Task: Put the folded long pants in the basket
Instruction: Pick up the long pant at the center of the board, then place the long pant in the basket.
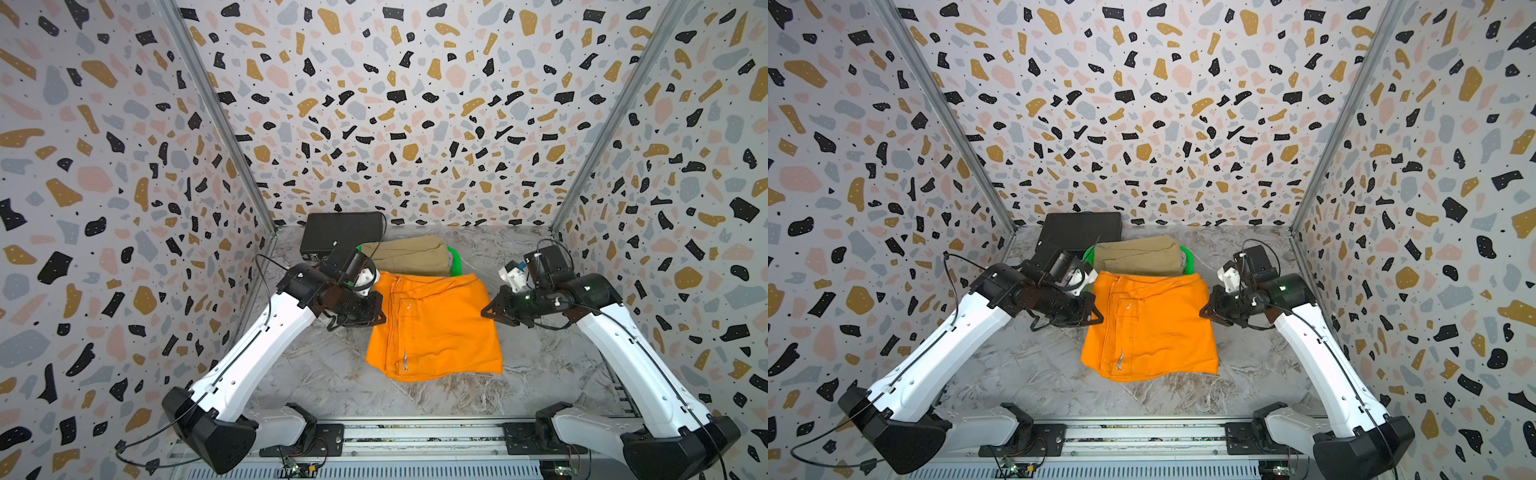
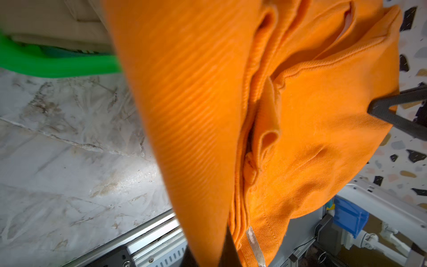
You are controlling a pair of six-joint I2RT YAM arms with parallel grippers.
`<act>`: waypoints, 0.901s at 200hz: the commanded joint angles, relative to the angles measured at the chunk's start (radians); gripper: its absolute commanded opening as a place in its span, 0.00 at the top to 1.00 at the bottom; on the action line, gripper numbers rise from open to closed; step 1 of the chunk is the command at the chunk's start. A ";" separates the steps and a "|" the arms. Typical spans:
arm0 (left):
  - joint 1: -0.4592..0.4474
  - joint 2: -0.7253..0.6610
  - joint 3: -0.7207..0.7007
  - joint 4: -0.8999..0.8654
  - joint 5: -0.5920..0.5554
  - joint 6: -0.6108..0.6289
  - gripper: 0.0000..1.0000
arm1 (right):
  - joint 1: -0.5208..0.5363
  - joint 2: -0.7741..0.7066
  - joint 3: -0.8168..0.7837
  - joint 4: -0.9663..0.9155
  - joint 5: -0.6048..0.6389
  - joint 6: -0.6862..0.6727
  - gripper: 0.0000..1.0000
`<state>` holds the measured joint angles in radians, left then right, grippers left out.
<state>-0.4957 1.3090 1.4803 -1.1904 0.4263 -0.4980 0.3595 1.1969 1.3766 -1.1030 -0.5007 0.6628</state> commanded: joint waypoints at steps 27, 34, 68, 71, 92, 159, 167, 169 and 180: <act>0.153 0.191 0.275 -0.075 0.066 0.100 1.00 | -0.002 0.238 0.284 -0.003 0.035 -0.030 1.00; 0.161 0.230 0.315 -0.074 0.065 0.109 1.00 | -0.002 0.277 0.321 0.010 0.035 -0.029 1.00; 0.226 0.428 0.480 -0.076 0.082 0.140 1.00 | -0.002 0.465 0.488 0.036 0.056 -0.036 1.00; 0.234 0.445 0.495 -0.076 0.085 0.142 1.00 | -0.002 0.481 0.507 0.038 0.057 -0.037 1.00; 0.287 0.546 0.581 -0.075 0.099 0.153 1.00 | -0.002 0.589 0.601 0.055 0.069 -0.041 1.00; 0.355 0.798 0.674 -0.075 0.123 0.209 1.00 | -0.002 0.855 0.666 0.119 0.072 -0.068 1.00; 0.356 0.834 0.682 -0.075 0.119 0.218 1.00 | -0.002 0.880 0.660 0.127 0.077 -0.078 1.00; 0.356 0.842 0.684 -0.075 0.120 0.219 1.00 | -0.002 0.887 0.659 0.128 0.079 -0.081 1.00; 0.357 0.887 0.690 -0.069 0.115 0.237 1.00 | -0.002 0.920 0.658 0.135 0.084 -0.096 1.00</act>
<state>-0.1474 2.1315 2.1284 -1.2739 0.5297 -0.3153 0.3603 2.0998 2.0300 -0.9833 -0.4347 0.6140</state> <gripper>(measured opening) 0.074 0.086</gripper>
